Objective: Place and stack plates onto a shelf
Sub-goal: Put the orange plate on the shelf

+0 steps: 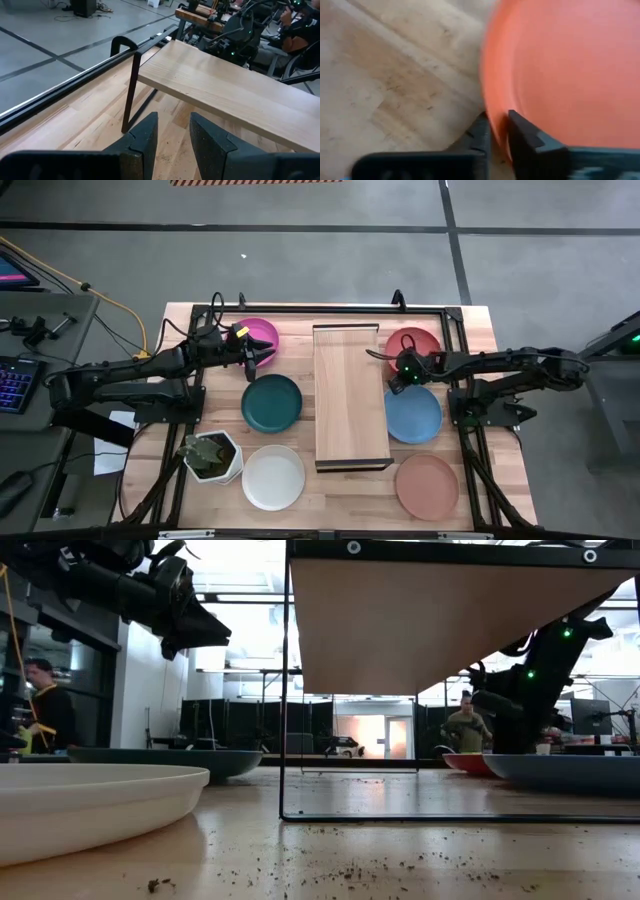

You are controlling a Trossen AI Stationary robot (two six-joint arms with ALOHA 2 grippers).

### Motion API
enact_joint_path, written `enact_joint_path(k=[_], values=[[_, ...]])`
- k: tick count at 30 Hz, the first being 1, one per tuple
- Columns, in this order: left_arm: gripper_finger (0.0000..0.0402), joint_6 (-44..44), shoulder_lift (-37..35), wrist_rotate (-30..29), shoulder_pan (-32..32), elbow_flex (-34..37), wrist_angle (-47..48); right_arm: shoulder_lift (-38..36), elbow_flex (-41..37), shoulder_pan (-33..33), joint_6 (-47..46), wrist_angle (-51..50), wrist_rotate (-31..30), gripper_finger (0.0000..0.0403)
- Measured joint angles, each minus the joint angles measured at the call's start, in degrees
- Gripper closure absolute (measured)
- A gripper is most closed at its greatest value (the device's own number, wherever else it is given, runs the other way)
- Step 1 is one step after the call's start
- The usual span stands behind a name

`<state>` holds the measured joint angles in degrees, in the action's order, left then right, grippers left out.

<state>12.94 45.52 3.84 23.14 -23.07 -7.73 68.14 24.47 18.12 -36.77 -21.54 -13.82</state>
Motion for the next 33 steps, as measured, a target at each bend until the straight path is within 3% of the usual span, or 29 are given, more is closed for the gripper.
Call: enact_joint_path(k=[10, 21, 28, 33], values=[[0.0298, 0.0, 0.0, 0.0, 0.0, 0.0, 0.2, -2.0, 5.0, 0.0, 3.4, -5.7, -1.6, 0.0399], [0.0298, -1.1, 0.0, 0.0, 0.0, 0.0, 1.0, -3.7, 25.6, -0.1, 10.6, -23.0, -13.1, 0.0403], [0.0298, -1.4, 0.0, 0.0, 0.0, 0.0, 2.8, -3.7, 37.0, -1.4, 14.8, -24.6, -13.0, 0.0403], [0.0298, -3.0, 0.0, 0.0, 0.0, 0.0, 3.6, -3.6, 41.5, -8.8, 18.1, -21.1, -9.2, 0.0403]])
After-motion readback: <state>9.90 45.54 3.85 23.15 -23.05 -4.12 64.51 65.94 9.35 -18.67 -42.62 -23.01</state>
